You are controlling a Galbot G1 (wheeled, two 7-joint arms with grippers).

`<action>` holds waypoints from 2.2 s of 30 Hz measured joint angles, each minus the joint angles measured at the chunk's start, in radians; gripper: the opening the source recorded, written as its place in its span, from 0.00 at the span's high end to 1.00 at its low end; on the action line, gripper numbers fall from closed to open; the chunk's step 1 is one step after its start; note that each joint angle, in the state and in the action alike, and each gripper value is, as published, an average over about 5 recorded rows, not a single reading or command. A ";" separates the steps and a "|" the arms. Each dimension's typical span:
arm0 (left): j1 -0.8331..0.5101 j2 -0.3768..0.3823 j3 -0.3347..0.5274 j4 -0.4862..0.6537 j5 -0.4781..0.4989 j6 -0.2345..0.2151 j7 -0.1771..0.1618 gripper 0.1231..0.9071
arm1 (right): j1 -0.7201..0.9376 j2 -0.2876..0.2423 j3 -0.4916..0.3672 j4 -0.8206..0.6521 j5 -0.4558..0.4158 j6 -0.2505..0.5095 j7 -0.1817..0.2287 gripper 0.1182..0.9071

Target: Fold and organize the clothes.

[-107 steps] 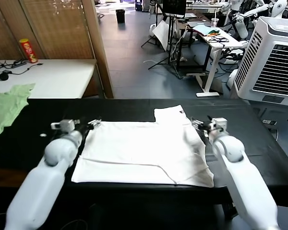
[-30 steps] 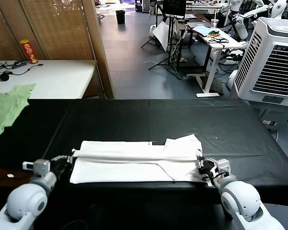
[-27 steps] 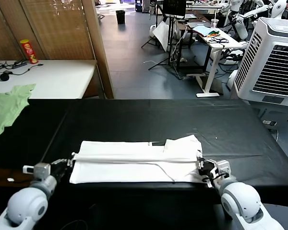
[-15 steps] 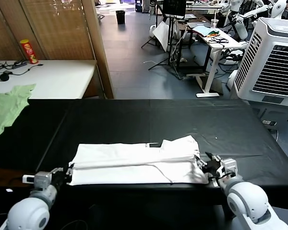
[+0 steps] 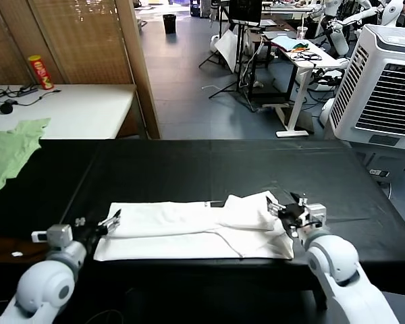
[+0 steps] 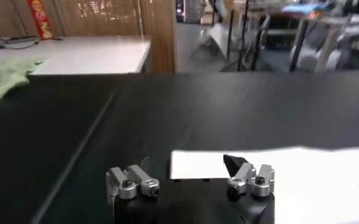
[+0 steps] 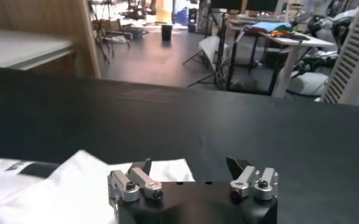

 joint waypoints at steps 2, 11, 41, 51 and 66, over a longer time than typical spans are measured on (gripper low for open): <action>-0.031 -0.007 0.014 0.033 -0.002 -0.002 0.009 0.14 | 0.017 0.015 -0.005 -0.029 -0.002 -0.002 -0.002 0.15; -0.092 -0.023 0.032 0.150 -0.005 -0.004 0.041 0.23 | 0.047 0.071 -0.016 -0.091 -0.021 -0.004 -0.008 0.52; -0.156 -0.092 0.043 0.246 0.111 -0.097 0.066 0.91 | 0.004 0.086 0.023 -0.069 -0.078 0.065 -0.022 0.69; -0.118 -0.052 -0.002 0.186 0.078 -0.097 0.065 0.24 | -0.105 -0.016 0.085 0.117 0.003 0.041 -0.018 0.15; 0.073 -0.142 -0.048 0.076 0.112 -0.129 0.082 0.14 | -0.212 -0.062 0.145 0.319 0.048 0.029 -0.018 0.14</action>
